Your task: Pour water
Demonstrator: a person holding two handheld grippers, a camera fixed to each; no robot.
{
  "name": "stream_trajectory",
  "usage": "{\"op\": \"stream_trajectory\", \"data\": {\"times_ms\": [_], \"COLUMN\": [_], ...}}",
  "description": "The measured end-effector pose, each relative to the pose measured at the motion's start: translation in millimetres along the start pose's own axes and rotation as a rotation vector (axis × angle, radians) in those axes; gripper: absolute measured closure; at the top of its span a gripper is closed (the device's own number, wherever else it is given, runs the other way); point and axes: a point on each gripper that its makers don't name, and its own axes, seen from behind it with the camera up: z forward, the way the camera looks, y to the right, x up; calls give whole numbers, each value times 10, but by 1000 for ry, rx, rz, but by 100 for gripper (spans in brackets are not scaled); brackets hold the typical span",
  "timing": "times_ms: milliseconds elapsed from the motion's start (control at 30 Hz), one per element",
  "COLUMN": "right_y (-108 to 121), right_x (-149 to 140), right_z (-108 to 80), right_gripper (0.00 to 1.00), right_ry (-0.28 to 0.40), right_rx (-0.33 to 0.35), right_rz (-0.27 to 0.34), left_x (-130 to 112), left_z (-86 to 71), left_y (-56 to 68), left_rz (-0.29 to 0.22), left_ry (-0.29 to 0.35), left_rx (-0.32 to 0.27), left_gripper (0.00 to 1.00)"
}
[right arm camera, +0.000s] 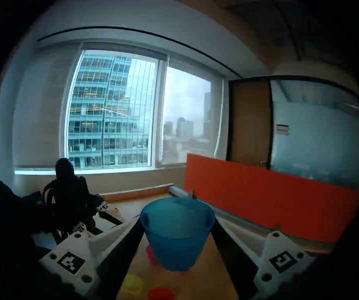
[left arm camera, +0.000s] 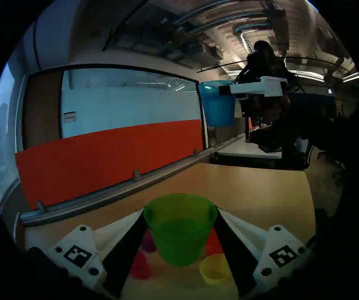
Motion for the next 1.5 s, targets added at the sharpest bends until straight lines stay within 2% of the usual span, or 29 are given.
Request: {"op": "stream_trajectory", "data": {"times_ms": [300,667,1033,1267,1500], "right_y": [173,320,382,399,415], "right_x": [-268,-734,-1094,-1331,-1573], "right_z": [-199,-382,-431,-425,-407], "right_gripper": [7,8,7,8,7], "right_ry": [-41,-100,-156,-197,-242], "right_rx": [-39,-75,-84,-79,-68], "right_rz": [2,9,-8,-10,-3], "left_x": [-127,-369,-638,-882,-1111], "left_z": [-77,-125,-103,-102,-109], "left_y": [-69,-152,-149,-136,-124], "left_rz": [7,11,30,53,52], "left_ry": [-36,-100,-192,-274,-342], "left_rx": [14,25,9,-4,-21], "left_gripper": [13,13,13,13,13]}}
